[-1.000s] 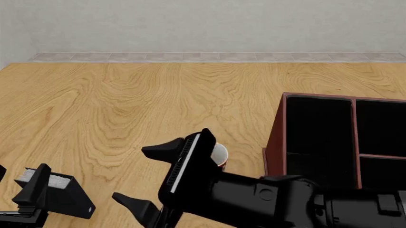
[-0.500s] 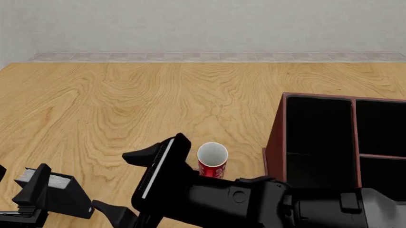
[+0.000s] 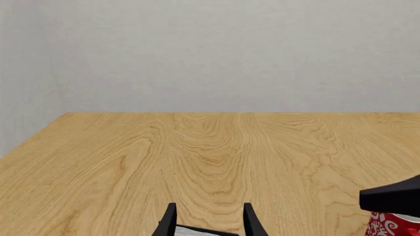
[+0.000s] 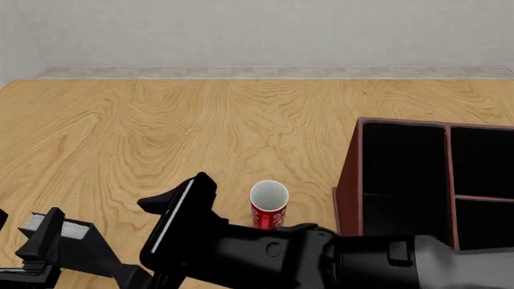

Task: Pick up the book and place it in the left compartment of the caddy.

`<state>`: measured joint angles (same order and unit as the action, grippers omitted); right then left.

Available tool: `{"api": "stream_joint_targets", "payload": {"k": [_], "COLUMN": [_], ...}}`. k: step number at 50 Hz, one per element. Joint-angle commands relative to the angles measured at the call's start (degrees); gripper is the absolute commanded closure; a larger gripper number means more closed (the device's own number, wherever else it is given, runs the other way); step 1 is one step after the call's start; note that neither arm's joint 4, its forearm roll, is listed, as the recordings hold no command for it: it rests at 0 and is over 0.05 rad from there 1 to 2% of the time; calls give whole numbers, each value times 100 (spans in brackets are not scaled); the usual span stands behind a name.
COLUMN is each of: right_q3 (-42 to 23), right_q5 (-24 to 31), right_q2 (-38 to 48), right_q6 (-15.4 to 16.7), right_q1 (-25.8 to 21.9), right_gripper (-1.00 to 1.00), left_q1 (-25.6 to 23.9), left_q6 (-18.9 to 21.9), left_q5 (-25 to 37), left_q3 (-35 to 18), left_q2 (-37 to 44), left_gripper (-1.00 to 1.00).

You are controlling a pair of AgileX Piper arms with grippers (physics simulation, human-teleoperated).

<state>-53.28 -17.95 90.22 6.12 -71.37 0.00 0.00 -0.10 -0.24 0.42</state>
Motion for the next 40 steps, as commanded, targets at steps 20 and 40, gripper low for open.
{"api": "stream_joint_targets", "payload": {"k": [20,40], "right_q3": [-444,-601], "right_q5": [-23,-95], "right_q2": [608,875], "right_q6": [-37,-42], "right_q1": [-105,-32], "right_gripper": [-100,-100], "left_q1": [0,0], "left_q6": [0,0], "left_q5": [0,0], "left_q3": [0,0], "left_q2": [0,0], "left_gripper": [-100,-100]}}
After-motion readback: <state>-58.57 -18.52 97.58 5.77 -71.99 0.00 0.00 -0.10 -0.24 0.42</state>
